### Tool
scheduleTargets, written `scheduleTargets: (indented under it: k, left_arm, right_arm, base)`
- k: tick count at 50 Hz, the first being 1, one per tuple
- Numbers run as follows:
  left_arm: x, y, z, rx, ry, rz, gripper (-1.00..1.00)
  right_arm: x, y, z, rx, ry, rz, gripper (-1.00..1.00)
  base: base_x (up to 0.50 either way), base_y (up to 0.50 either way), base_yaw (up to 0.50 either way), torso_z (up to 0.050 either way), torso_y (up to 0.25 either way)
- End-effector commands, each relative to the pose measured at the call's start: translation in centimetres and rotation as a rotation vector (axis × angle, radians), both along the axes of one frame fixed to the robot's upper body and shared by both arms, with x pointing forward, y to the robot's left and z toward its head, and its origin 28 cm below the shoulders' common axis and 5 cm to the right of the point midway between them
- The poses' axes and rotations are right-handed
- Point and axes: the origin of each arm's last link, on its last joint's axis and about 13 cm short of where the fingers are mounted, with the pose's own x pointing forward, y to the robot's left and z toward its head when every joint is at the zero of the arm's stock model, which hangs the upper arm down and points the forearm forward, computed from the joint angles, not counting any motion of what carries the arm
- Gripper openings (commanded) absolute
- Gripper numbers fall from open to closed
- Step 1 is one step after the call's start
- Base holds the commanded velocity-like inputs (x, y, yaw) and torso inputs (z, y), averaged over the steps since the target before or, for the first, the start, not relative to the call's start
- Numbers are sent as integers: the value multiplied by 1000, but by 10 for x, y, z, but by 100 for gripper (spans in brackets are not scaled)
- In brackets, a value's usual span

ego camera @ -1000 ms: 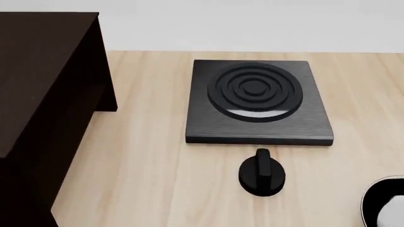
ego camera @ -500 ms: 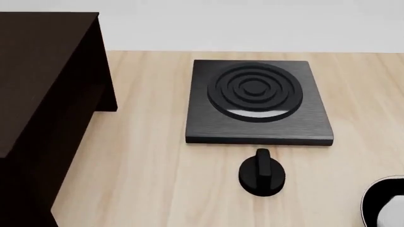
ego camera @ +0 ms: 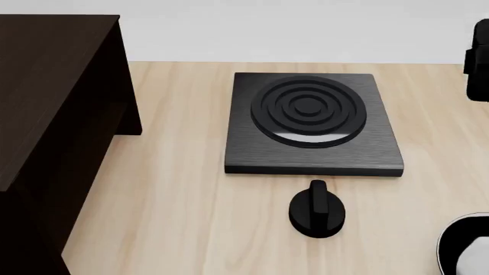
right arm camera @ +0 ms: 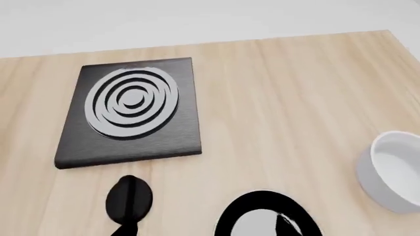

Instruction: Put the frying pan under the cabinet shelf.

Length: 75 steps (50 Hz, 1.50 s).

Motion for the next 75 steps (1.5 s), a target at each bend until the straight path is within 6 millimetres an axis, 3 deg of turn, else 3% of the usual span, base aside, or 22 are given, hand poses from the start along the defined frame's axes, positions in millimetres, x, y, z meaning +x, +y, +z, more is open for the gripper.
scheduleTargets:
  k: [1,29,43,63,75]
  left_arm:
    - [5,1,-5,-10,-2,-5,100]
    - [-7,5,0,-21,-1,4,100]
    - [-5,6,-1,-22,6,9,100]
    - [-5,5,-1,-19,8,14,100]
    - [-1,6,-8,-18,23,21,100]
  right_arm:
    - [-35,8,-30,69,87,50,100]
    - [-83,4,-99,163,170,3,100]
    - [-103,-3,-121,186,185,-60,100]
    - [-99,-7,-150,182,222,-118,100]
    - [-97,-20,-176,141,274,-182,100]
  base:
    - [0,0,0,0,0]
    - [0,0,0,0,0]
    - [0,0,0,0,0]
    - [0,0,0,0,0]
    - [0,0,0,0,0]
